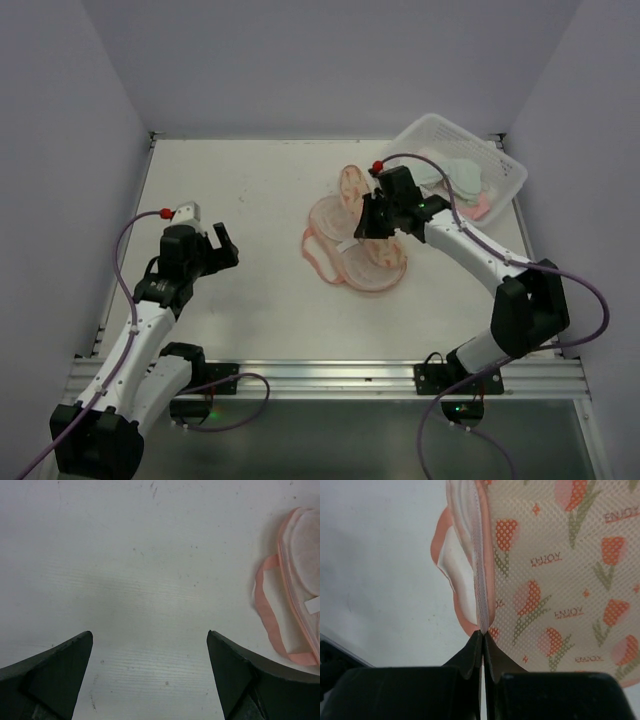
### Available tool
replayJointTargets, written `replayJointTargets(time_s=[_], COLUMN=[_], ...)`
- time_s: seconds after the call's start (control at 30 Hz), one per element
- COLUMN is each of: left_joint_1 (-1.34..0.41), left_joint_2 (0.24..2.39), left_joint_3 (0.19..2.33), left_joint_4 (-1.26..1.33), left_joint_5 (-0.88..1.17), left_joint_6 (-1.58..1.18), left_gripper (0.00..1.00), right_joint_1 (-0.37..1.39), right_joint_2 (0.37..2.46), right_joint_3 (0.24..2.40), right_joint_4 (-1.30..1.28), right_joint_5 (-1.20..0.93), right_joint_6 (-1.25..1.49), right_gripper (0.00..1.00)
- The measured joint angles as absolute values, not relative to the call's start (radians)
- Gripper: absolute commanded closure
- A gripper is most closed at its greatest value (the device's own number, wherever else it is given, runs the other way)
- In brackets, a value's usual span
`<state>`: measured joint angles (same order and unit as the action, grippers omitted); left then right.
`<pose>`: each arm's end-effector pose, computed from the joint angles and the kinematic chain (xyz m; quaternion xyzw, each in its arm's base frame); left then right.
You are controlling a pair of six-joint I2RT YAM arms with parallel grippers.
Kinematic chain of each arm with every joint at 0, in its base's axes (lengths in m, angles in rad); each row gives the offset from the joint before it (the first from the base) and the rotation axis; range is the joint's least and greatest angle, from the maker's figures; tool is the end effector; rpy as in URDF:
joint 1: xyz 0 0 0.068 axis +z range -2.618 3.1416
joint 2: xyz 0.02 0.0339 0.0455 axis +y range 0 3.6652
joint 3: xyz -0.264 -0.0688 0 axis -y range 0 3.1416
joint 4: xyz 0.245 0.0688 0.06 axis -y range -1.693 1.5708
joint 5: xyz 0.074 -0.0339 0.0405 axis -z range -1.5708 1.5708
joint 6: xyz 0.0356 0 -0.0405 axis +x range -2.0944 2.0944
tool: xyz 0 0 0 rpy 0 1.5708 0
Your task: Unzip the laundry bag and remove the bra
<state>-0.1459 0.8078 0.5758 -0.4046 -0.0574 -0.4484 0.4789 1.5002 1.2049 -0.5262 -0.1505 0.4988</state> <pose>0.1763 -0.0238 0.2413 -0.1473 0.8804 -0.1073 0.4379 0.2883 0.1557 0.2830 -0.0183 0.9282 0.2331 0.2893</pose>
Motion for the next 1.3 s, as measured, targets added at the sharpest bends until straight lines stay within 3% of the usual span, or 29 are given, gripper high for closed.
replayJointTargets(time_s=[0.3, 0.37, 0.4, 0.53, 0.8, 0.87, 1.3], left_joint_1=[-0.146, -0.146, -0.146, -0.146, -0.146, -0.146, -0.146], left_joint_2=[0.802, 0.802, 0.802, 0.801, 0.768, 0.763, 0.739], left_joint_3=[0.575, 0.575, 0.575, 0.575, 0.576, 0.586, 0.958], left_joint_4=[-0.404, -0.404, -0.404, -0.405, -0.406, -0.418, -0.552], left_joint_5=[-0.058, -0.058, -0.058, -0.057, -0.048, -0.048, -0.130], left_joint_6=[-0.448, -0.448, -0.448, -0.448, -0.449, -0.453, -0.405], left_gripper=[0.00, 0.00, 0.00, 0.00, 0.00, 0.00, 0.00], right_joint_1=[0.593, 0.616, 0.624, 0.634, 0.634, 0.631, 0.477], right_joint_2=[1.639, 1.644, 1.644, 1.644, 1.549, 1.460, 0.769], right_joint_3=[1.024, 1.005, 1.001, 1.000, 1.052, 1.077, 1.164], right_joint_4=[-0.410, -0.392, -0.386, -0.351, -0.410, -0.436, -0.583], right_joint_5=[-0.345, -0.386, -0.405, -0.454, -0.374, -0.292, 0.292], right_joint_6=[0.416, 0.412, 0.412, 0.409, 0.411, 0.416, 0.396], right_gripper=[0.97, 0.79, 0.57, 0.29, 0.12, 0.01, 0.01])
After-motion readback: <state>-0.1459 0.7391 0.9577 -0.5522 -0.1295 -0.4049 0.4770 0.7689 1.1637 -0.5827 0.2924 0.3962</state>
